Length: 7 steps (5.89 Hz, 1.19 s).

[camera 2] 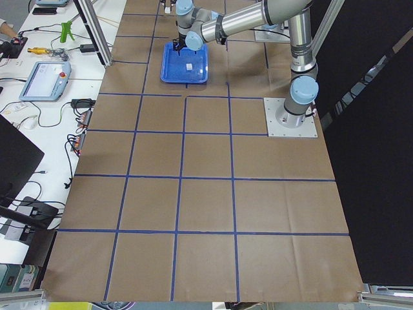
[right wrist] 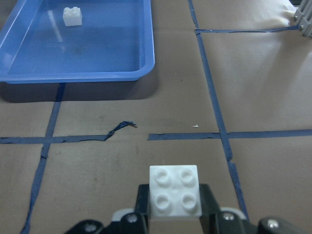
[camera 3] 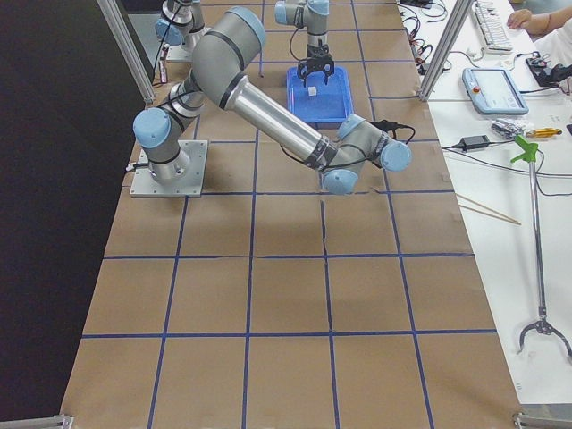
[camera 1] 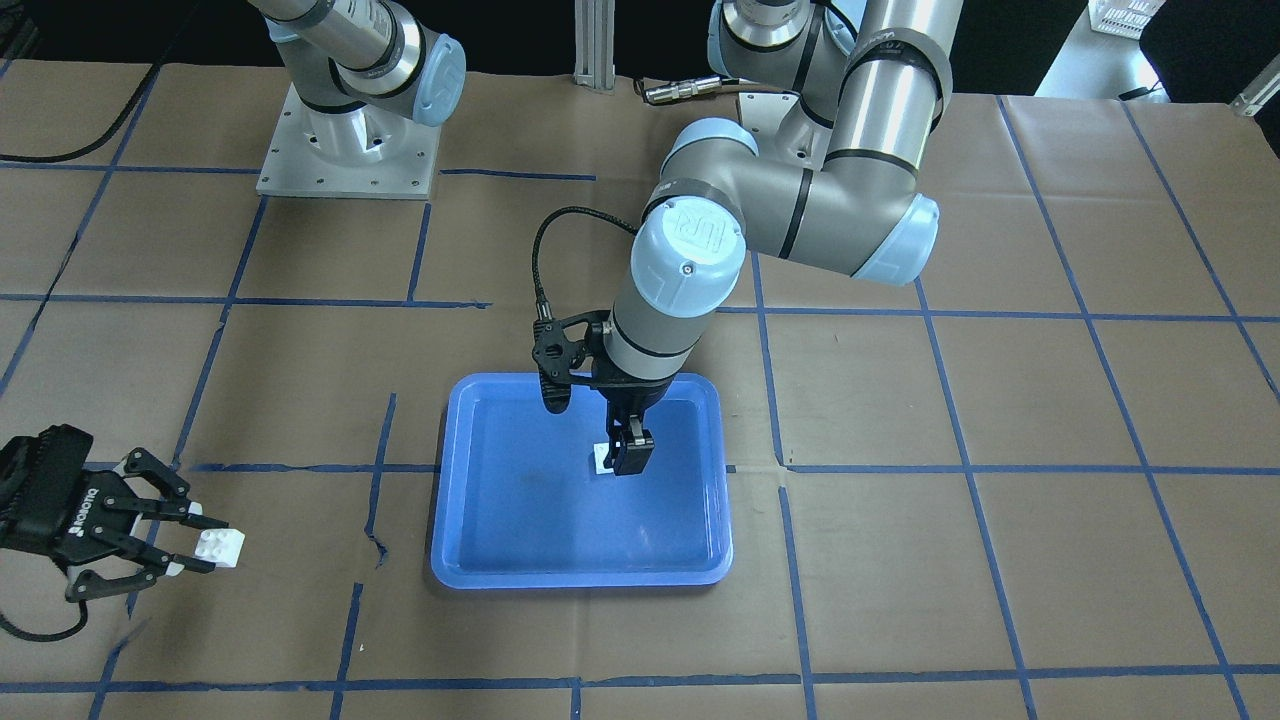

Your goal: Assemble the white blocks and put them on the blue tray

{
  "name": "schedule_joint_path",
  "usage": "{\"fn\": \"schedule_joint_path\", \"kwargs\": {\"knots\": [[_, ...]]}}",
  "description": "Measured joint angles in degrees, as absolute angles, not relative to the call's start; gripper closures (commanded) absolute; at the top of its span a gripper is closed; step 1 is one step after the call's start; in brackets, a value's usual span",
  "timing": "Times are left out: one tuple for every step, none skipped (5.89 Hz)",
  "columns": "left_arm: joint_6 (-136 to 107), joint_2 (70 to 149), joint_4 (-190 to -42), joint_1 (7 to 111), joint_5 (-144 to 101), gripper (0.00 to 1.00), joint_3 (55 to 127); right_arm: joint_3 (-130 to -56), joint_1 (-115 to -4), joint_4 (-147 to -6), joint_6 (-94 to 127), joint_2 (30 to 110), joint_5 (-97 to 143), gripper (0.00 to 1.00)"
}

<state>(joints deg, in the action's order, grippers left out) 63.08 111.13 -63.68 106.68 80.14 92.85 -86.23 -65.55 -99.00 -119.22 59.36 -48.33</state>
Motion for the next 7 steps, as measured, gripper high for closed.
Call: {"fn": "schedule_joint_path", "kwargs": {"knots": [[62.3,106.3,-71.7,106.4,80.8,0.00,90.2,-91.8,-67.7,-103.6,-116.2,62.5,-47.3,0.69],[61.3,101.3,-76.6,105.4,81.8,0.00,89.5,-96.9,-70.6,-109.9,-111.9,64.7,-47.0,0.69],[58.6,97.2,-78.9,104.2,83.2,0.00,89.9,-101.8,-74.4,-118.4,-106.5,66.2,-46.9,0.69],[52.9,95.0,-80.4,103.6,85.9,0.00,89.9,-106.0,-78.9,-126.6,-101.1,66.8,-46.9,0.69],[44.1,93.7,-81.0,103.4,88.5,0.00,89.7,-108.6,-83.5,-132.4,-97.2,66.8,-46.9,0.69],[33.2,92.1,-80.9,102.6,89.6,0.00,89.9,-109.6,-87.6,-136.7,-93.6,66.5,-46.9,0.69],[25.7,90.3,-81.1,99.9,90.0,0.00,90.3,-110.5,-90.4,-140.9,-90.0,65.9,-47.0,0.69]]}}
